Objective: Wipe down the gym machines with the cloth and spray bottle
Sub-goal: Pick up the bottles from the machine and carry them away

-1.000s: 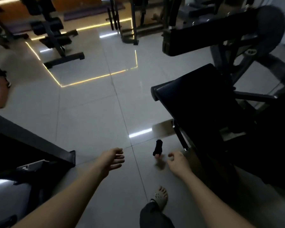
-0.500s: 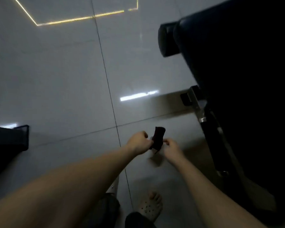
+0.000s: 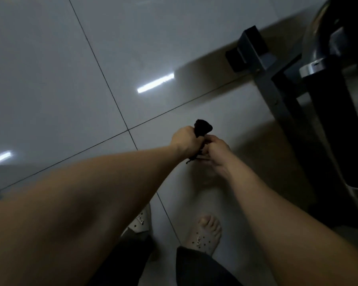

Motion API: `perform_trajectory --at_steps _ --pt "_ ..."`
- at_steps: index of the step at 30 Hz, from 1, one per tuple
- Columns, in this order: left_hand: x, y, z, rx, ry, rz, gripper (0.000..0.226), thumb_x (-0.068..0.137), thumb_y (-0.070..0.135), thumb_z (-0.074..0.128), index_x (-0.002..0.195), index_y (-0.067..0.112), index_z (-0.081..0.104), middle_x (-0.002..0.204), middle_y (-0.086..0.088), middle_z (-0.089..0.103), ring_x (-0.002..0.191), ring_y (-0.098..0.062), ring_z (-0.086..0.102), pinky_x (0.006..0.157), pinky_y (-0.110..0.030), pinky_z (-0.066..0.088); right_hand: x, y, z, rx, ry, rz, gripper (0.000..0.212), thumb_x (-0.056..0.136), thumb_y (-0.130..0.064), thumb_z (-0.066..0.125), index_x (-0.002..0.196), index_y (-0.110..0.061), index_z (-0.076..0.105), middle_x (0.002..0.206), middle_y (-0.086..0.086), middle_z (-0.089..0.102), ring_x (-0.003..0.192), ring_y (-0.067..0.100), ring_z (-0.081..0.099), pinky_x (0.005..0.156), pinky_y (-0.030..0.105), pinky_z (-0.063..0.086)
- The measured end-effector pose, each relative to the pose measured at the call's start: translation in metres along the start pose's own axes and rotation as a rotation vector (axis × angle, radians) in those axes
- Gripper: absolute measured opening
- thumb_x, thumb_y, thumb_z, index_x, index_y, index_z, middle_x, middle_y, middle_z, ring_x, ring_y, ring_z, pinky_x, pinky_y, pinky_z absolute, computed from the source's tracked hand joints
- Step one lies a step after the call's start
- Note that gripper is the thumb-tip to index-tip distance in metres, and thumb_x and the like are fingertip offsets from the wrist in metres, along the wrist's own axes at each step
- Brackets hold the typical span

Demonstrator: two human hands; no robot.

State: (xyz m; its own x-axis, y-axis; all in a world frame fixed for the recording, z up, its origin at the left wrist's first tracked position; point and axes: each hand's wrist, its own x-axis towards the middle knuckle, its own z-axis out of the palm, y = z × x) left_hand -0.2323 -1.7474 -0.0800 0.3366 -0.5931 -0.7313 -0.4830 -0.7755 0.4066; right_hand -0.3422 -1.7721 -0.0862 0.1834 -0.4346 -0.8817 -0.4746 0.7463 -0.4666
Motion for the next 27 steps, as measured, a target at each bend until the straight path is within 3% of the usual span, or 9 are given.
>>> perform_trajectory --at_steps 8,10,12,14,16,18,21,25,27 --pt "-0.146 0.012 -0.099 -0.067 -0.144 0.045 0.024 0.095 0.029 0.059 0.075 0.016 0.062 0.073 -0.004 0.068 0.058 -0.013 0.061 0.05 -0.021 0.045 -0.164 -0.035 0.003 -0.055 -0.017 -0.093 0.035 0.09 0.013 0.048 0.111 -0.014 0.056 0.101 0.01 0.06 0.073 0.017 0.057 0.047 0.019 0.046" --pt "-0.2 0.036 -0.141 -0.082 -0.174 0.067 0.024 0.094 0.03 0.061 0.081 0.011 0.067 0.076 -0.006 0.071 0.059 -0.012 0.064 0.053 -0.023 0.049 -0.229 -0.052 -0.011 -0.182 -0.01 -0.2 0.039 0.087 0.008 0.056 0.12 -0.013 0.054 0.113 0.005 0.057 0.089 0.014 0.059 0.059 0.015 0.049" --pt "-0.254 0.068 -0.181 -0.054 -0.193 0.131 0.024 0.094 0.032 0.061 0.087 0.01 0.07 0.08 -0.007 0.073 0.061 -0.01 0.066 0.053 -0.022 0.049 -0.294 -0.065 -0.028 -0.356 0.035 -0.312 0.052 0.084 -0.008 0.066 0.133 -0.017 0.051 0.13 -0.001 0.052 0.114 0.016 0.055 0.086 0.028 0.053" --pt "-0.306 0.105 -0.22 -0.024 -0.229 0.227 0.024 0.095 0.031 0.061 0.089 0.01 0.07 0.082 -0.008 0.073 0.064 -0.011 0.067 0.054 -0.021 0.05 -0.359 -0.079 -0.042 -0.493 0.136 -0.405 0.061 0.082 -0.03 0.074 0.137 -0.024 0.048 0.133 -0.01 0.047 0.121 0.012 0.045 0.099 0.035 0.046" --pt "-0.359 0.143 -0.253 0.01 -0.252 0.33 0.024 0.095 0.03 0.06 0.085 0.011 0.069 0.08 -0.006 0.072 0.063 -0.009 0.066 0.054 -0.021 0.049 -0.428 -0.091 -0.055 -0.566 0.245 -0.492 0.064 0.078 -0.044 0.073 0.134 -0.029 0.047 0.132 -0.013 0.045 0.122 0.014 0.04 0.099 0.033 0.042" --pt "-0.403 0.177 -0.272 0.005 -0.265 0.413 0.023 0.095 0.029 0.06 0.084 0.011 0.07 0.075 -0.004 0.07 0.057 -0.005 0.063 0.051 -0.018 0.047 -0.482 -0.094 -0.065 -0.55 0.32 -0.526 0.071 0.074 -0.044 0.073 0.137 -0.031 0.043 0.135 -0.014 0.043 0.126 0.015 0.038 0.099 0.032 0.04" --pt "-0.477 0.224 -0.284 -0.007 -0.337 0.557 0.024 0.097 0.026 0.058 0.093 0.005 0.07 0.075 -0.009 0.068 0.063 -0.017 0.064 0.055 -0.026 0.05 -0.562 -0.092 -0.078 -0.511 0.542 -0.581 0.073 0.072 -0.053 0.073 0.134 -0.033 0.041 0.132 -0.014 0.044 0.124 0.013 0.041 0.099 0.034 0.042" --pt "-0.564 0.283 -0.263 0.06 -0.418 0.713 0.03 0.1 0.032 0.059 0.091 0.006 0.071 0.069 -0.01 0.066 0.059 -0.025 0.063 0.053 -0.032 0.05 -0.653 -0.072 -0.105 -0.414 0.799 -0.563 0.069 0.081 -0.041 0.072 0.138 -0.015 0.044 0.135 0.003 0.049 0.125 0.025 0.045 0.103 0.035 0.04" --pt "-0.603 0.311 -0.237 0.095 -0.457 0.775 0.034 0.099 0.041 0.06 0.087 0.012 0.074 0.065 -0.007 0.067 0.056 -0.024 0.064 0.057 -0.036 0.049 -0.694 -0.048 -0.128 -0.366 0.94 -0.547 0.071 0.078 -0.05 0.073 0.135 -0.014 0.048 0.132 0.005 0.053 0.12 0.026 0.051 0.098 0.035 0.044"
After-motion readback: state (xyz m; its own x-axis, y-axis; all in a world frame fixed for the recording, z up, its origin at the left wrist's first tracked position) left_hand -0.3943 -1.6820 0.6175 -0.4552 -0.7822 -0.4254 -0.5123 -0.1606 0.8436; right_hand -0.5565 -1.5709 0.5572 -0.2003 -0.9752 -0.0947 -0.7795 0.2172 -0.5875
